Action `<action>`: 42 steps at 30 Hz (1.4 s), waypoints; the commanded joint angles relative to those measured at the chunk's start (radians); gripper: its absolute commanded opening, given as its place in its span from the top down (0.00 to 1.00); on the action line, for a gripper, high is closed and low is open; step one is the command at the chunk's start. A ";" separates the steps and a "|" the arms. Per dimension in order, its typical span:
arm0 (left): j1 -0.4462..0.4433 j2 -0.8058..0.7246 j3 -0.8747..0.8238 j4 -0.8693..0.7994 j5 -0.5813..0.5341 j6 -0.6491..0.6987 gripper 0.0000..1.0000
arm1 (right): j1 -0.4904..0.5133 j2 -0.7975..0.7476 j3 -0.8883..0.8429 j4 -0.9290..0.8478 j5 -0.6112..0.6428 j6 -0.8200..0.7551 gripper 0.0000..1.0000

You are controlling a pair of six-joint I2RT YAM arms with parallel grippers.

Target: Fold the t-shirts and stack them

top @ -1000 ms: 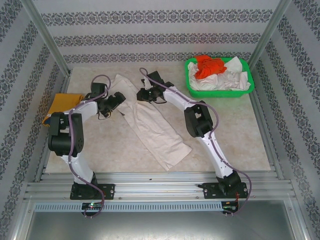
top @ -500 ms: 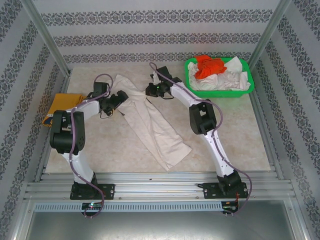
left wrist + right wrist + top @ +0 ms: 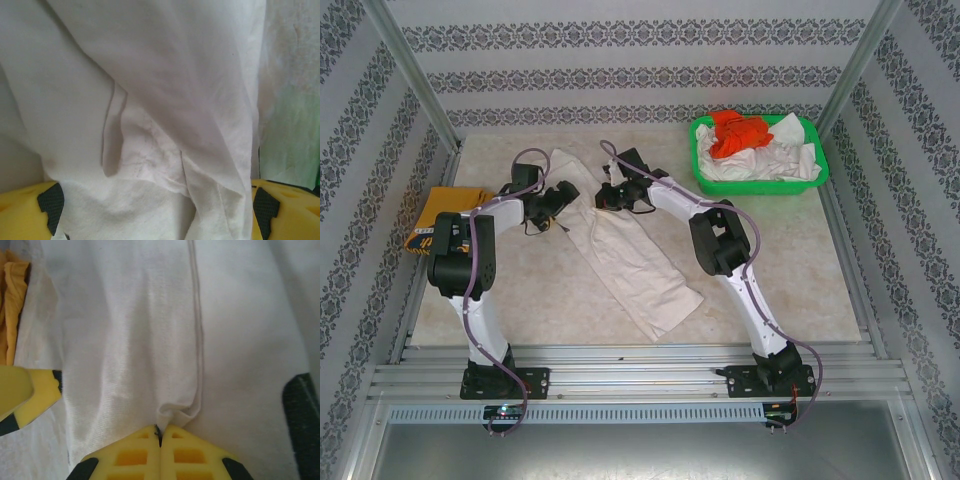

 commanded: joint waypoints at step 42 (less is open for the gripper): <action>-0.058 0.682 0.976 -0.681 0.133 0.234 0.57 | -0.036 -0.430 -0.666 0.175 0.134 -0.046 0.61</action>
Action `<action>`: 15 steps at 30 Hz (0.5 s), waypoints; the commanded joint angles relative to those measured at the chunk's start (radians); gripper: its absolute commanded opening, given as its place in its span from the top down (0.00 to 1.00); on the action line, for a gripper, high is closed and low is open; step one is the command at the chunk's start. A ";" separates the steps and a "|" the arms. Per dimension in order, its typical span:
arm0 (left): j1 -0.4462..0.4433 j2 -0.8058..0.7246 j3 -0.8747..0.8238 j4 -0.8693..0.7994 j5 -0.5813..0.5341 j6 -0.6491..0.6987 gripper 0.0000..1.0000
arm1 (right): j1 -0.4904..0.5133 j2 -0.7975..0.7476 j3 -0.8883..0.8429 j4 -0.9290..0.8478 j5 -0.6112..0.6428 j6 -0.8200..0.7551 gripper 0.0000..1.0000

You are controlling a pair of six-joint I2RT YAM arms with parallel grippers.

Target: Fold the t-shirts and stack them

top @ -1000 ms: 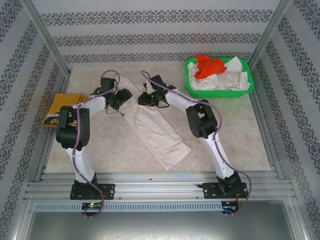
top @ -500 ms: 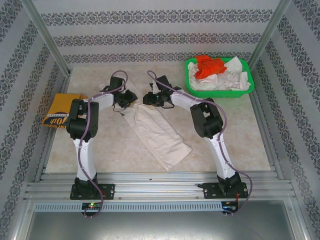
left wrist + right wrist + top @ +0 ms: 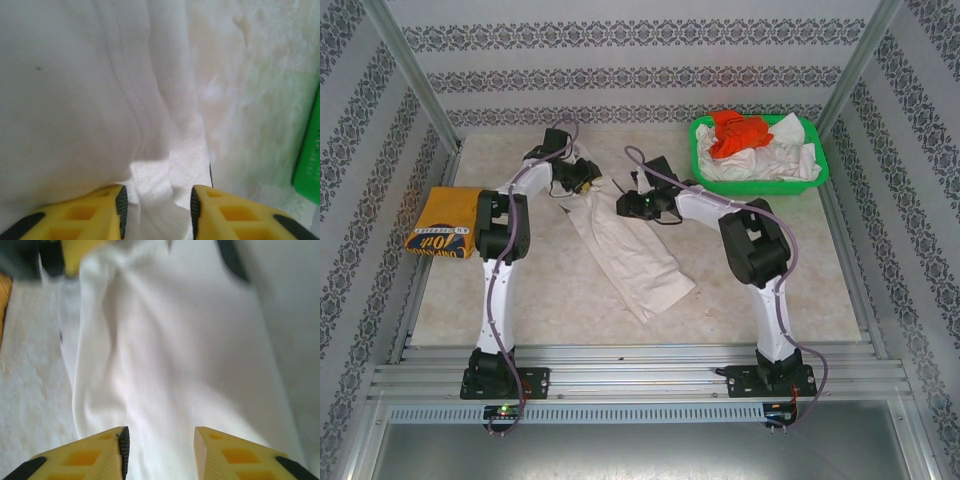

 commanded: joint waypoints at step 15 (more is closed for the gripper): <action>0.010 0.250 0.319 -0.354 -0.014 0.115 0.49 | 0.199 -0.044 -0.238 0.084 0.002 0.044 0.67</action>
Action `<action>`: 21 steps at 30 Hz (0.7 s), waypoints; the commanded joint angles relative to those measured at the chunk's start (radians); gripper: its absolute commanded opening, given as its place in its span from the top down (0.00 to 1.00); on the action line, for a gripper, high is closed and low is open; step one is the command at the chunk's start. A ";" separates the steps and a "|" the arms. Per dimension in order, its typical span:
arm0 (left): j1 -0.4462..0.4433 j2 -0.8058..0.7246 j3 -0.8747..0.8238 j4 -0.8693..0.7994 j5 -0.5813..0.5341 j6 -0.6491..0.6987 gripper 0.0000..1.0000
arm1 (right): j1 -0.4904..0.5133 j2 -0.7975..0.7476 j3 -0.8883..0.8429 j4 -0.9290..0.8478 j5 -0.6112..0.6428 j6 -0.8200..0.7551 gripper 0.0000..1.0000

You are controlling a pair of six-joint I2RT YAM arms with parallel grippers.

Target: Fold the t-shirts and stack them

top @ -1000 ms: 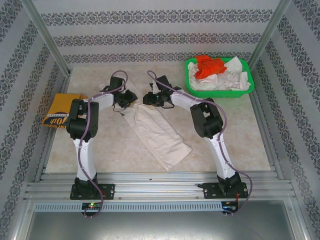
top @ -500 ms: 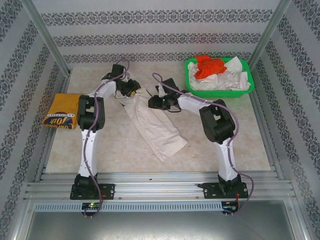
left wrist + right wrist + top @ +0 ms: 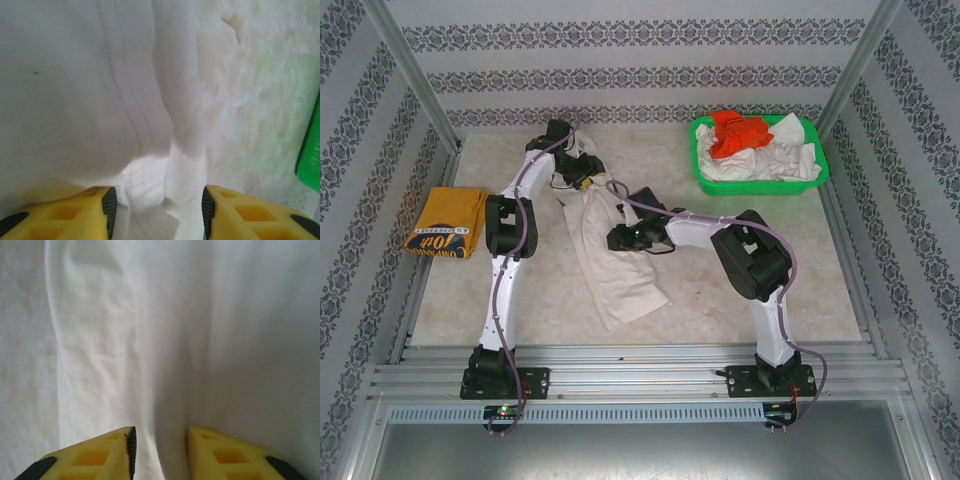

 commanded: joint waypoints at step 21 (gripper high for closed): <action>-0.033 -0.194 -0.161 0.053 -0.062 0.084 0.16 | 0.084 -0.182 -0.103 0.131 0.064 0.061 0.52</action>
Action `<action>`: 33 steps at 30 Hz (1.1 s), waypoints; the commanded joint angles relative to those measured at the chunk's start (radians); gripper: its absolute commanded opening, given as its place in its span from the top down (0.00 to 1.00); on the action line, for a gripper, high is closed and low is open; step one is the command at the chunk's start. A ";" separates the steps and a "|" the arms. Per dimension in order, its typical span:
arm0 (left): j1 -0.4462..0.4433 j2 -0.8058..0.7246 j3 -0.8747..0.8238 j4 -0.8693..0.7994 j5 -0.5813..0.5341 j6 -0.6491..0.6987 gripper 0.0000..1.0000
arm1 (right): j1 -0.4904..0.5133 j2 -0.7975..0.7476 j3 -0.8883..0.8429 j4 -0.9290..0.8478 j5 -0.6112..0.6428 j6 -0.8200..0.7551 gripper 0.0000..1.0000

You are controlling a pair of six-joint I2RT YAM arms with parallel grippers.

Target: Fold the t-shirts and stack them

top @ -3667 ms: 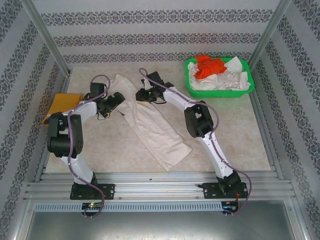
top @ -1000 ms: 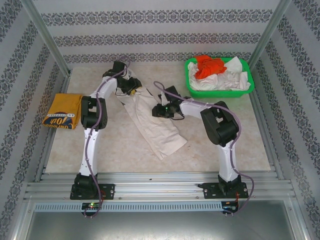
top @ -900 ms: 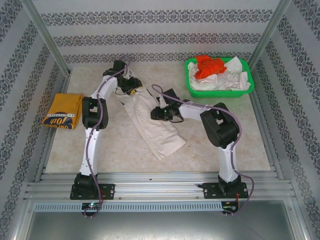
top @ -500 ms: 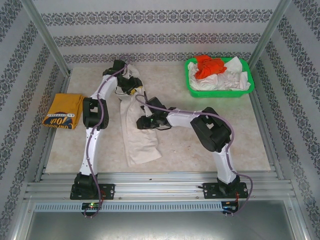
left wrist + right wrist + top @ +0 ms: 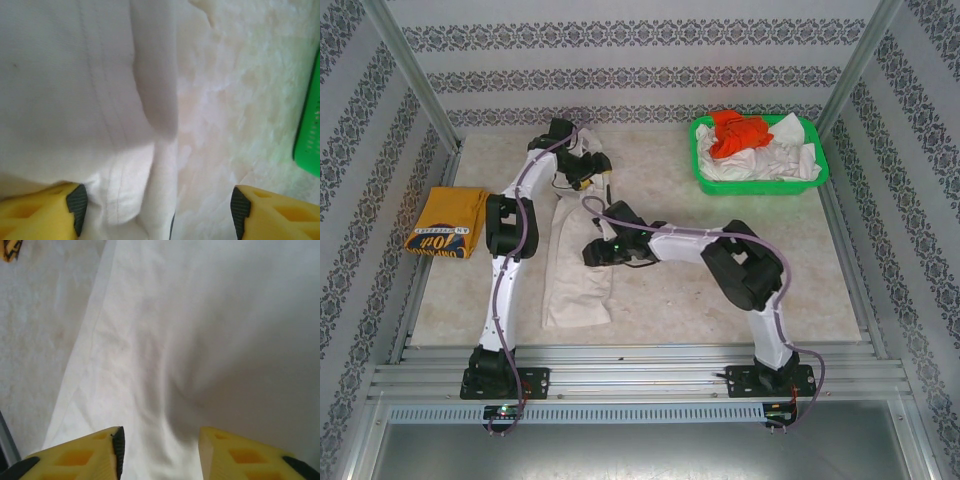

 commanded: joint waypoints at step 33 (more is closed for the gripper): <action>-0.007 -1.359 -1.830 0.463 -0.215 -0.187 0.01 | -0.250 0.648 1.041 -0.291 -0.006 0.124 0.79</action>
